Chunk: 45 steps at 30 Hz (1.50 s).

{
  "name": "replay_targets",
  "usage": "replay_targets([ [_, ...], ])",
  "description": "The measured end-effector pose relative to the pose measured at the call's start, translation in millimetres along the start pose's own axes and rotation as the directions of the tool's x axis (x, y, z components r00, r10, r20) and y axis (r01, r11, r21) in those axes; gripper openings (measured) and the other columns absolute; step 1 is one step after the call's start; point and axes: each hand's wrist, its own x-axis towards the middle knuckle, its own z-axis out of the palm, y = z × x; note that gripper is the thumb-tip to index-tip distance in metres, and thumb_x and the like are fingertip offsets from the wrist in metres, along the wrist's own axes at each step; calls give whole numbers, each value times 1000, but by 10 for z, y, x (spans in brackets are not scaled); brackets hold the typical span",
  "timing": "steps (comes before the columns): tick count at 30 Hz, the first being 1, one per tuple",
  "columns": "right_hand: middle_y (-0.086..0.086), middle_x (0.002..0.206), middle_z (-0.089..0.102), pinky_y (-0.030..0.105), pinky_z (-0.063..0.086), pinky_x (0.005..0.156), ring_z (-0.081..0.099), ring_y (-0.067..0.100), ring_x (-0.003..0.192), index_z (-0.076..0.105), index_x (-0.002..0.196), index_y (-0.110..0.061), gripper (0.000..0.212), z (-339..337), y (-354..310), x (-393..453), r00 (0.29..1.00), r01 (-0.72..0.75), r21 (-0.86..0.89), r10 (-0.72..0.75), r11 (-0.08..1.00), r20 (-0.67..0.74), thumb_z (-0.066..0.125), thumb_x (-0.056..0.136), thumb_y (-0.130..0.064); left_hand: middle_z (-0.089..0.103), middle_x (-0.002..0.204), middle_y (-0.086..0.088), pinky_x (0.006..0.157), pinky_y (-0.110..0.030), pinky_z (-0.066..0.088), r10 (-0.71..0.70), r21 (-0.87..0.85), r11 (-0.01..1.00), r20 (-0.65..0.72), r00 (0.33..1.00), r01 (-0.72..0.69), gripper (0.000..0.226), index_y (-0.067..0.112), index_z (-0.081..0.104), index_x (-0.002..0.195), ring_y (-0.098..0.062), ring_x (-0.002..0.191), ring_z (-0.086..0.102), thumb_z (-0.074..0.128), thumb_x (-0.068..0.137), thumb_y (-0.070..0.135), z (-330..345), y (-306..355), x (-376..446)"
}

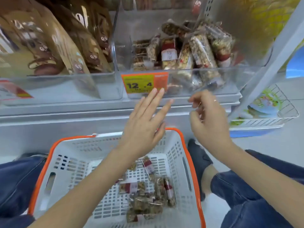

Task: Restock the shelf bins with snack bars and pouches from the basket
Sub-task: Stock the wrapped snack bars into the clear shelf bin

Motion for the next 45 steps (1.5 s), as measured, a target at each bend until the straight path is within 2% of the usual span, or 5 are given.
replay_targets([
  [4,2,123,49,36,43,67,53,22,98,43,126,-19,35,900,441,-886,749,-10,-280,193,960,634,46,93,-10,21,154,-14,115,-39,16,-133,-45,987,337,932,157,53,16,30,146,-29,143,21,38,94,24,509,-230,-1097],
  [12,12,156,5,36,41,97,44,34,128,5,151,-26,99,1750,886,-1815,189,-151,-566,586,810,788,72,81,-44,-9,159,-7,116,-48,16,-304,160,821,935,183,548,85,31,-4,150,-33,146,-1,55,90,41,1139,-319,-2580],
  [29,17,150,12,60,34,101,21,44,134,23,141,-30,87,2437,772,-2101,17,44,-587,586,809,810,76,74,-44,1,153,-16,109,-64,14,-453,372,863,869,200,343,72,37,20,142,-46,135,13,63,85,41,1548,-689,-2722],
  [37,3,135,50,34,51,90,55,20,110,37,142,-30,78,2245,894,-1965,15,-470,-478,548,742,837,77,75,-30,23,131,-18,97,-47,39,-466,317,572,885,-18,757,62,28,38,129,-41,118,35,69,77,44,1468,-669,-2703],
  [45,5,117,59,15,53,62,64,10,85,38,126,-34,63,1955,631,-1619,257,-807,-118,523,579,813,73,80,-9,32,121,-9,70,-22,37,-467,-43,338,860,207,940,44,29,48,116,-23,97,43,72,80,32,897,-566,-2213],
])
